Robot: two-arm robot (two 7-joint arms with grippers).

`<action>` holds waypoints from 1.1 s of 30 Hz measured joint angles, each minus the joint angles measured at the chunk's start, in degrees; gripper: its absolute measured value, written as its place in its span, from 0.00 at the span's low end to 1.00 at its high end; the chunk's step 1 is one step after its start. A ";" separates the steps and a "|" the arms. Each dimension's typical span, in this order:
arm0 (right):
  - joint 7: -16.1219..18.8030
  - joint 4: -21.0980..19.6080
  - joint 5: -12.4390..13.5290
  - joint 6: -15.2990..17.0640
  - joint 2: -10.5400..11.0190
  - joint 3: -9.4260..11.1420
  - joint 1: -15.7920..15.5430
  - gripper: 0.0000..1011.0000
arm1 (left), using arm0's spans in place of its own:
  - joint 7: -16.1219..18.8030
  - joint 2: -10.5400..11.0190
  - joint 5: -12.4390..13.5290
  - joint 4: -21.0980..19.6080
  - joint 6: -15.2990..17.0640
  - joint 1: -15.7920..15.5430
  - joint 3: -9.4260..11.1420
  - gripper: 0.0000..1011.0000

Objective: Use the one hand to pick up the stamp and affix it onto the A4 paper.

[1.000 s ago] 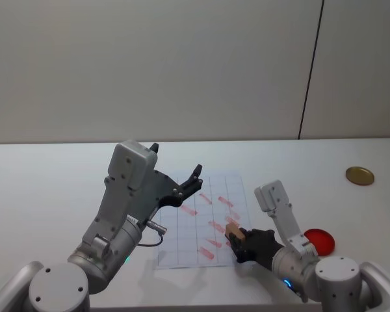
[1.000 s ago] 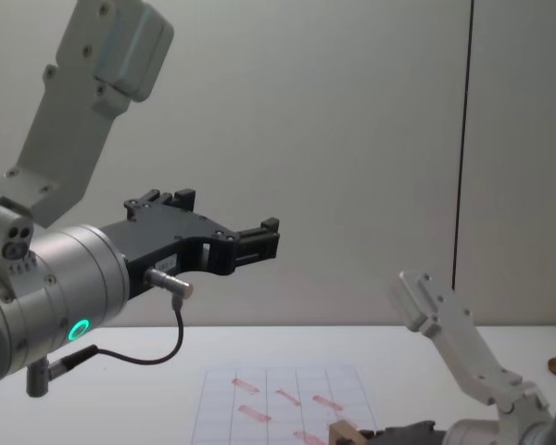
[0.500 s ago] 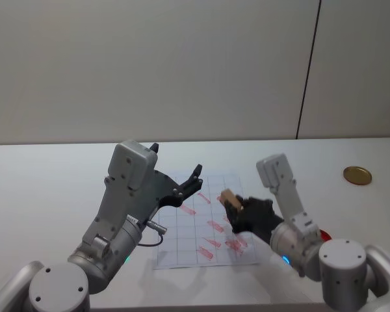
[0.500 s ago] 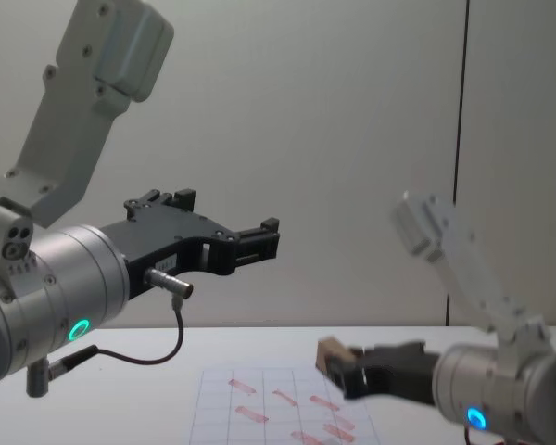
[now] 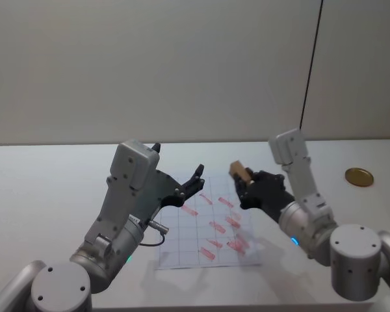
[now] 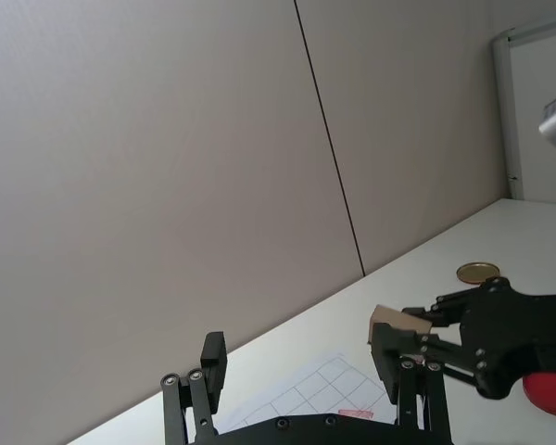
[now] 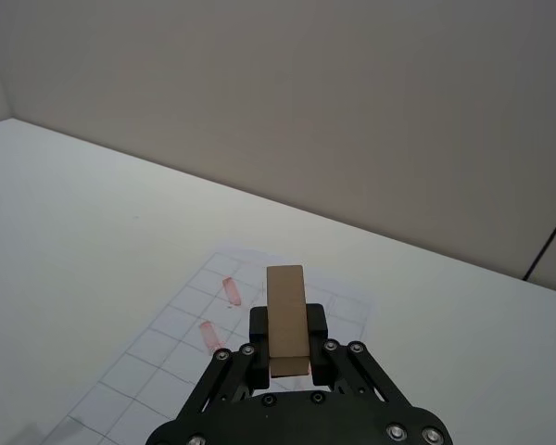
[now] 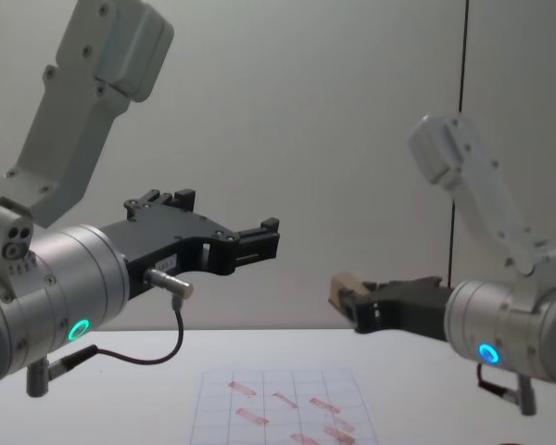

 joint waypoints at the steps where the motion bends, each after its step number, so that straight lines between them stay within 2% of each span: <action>1: -0.30 -0.34 -0.06 0.31 0.09 0.08 -0.12 0.22 | 0.00 0.00 0.00 0.00 0.00 0.00 0.00 0.98; 13: -3.68 -4.53 -0.07 3.48 2.42 1.89 -2.32 0.22 | 0.00 0.00 0.00 0.00 0.00 0.00 0.00 0.98; 21: -5.42 -6.67 0.91 5.32 4.81 3.79 -4.65 0.22 | 0.00 0.00 0.00 0.00 0.00 0.00 0.00 0.98; 33: -5.80 -6.91 2.55 6.89 7.23 5.76 -7.08 0.22 | 0.00 0.00 0.00 0.00 0.00 0.00 0.00 0.98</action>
